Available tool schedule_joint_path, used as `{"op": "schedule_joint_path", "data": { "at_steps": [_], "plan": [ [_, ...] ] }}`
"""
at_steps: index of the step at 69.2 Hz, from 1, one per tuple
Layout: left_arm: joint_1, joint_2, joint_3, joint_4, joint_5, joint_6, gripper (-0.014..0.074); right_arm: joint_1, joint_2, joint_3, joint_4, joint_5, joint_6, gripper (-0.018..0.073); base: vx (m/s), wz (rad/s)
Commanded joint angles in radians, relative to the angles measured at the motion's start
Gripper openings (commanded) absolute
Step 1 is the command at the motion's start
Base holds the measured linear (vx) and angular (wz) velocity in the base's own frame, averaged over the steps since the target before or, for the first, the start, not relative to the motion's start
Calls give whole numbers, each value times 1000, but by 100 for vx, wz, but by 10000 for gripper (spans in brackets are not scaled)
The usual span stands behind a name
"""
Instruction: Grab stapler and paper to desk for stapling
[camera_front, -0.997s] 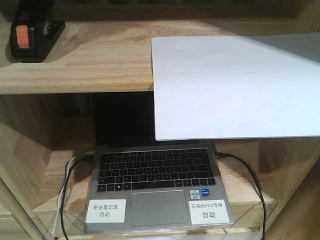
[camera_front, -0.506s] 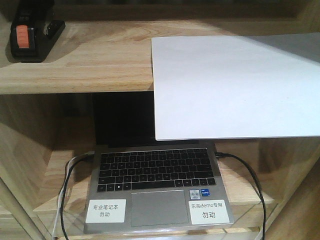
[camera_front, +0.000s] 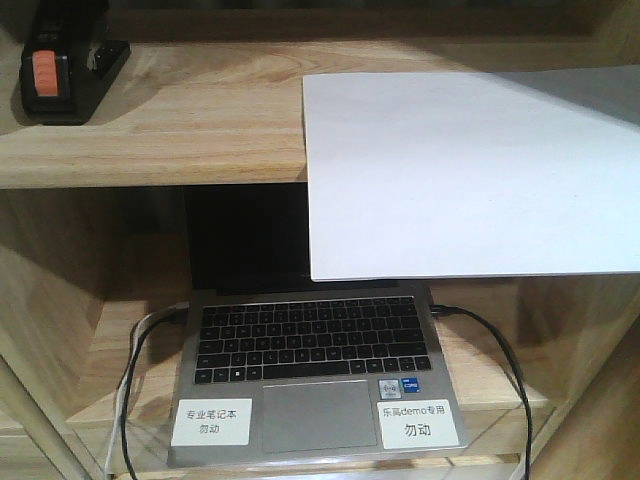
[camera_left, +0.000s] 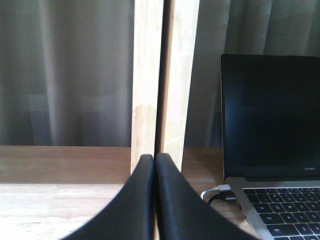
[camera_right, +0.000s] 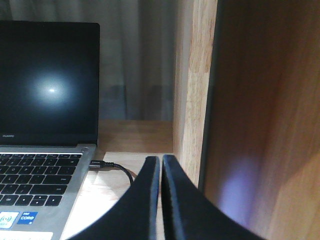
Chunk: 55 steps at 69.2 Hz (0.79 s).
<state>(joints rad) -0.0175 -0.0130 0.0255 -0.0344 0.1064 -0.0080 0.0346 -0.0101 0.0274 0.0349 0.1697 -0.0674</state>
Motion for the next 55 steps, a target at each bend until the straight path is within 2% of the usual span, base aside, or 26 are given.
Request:
{"op": "schedule_joint_path", "data": {
  "at_steps": [1, 25, 32, 43, 55],
  "plan": [
    [-6, -14, 24, -5, -80, -3, -7, -6, -9, 13, -7, -75, -2, -4, 0, 0],
    [-6, -13, 24, -5, -101, -3, -7, -6, -9, 13, -22, -156, 0, -4, 0, 0],
    [-6, -13, 23, -5, -206, -3, -7, -6, -9, 12, -21, -216, 0, -4, 0, 0],
    [-6, -13, -12, -5, -413, -4, -7, -6, -9, -6, -21, -405, -1, -4, 0, 0],
    [-6, -12, -180, -5, -407, -4, -7, -6, -9, -131, -22, -412, -14, -4, 0, 0]
  ]
}}
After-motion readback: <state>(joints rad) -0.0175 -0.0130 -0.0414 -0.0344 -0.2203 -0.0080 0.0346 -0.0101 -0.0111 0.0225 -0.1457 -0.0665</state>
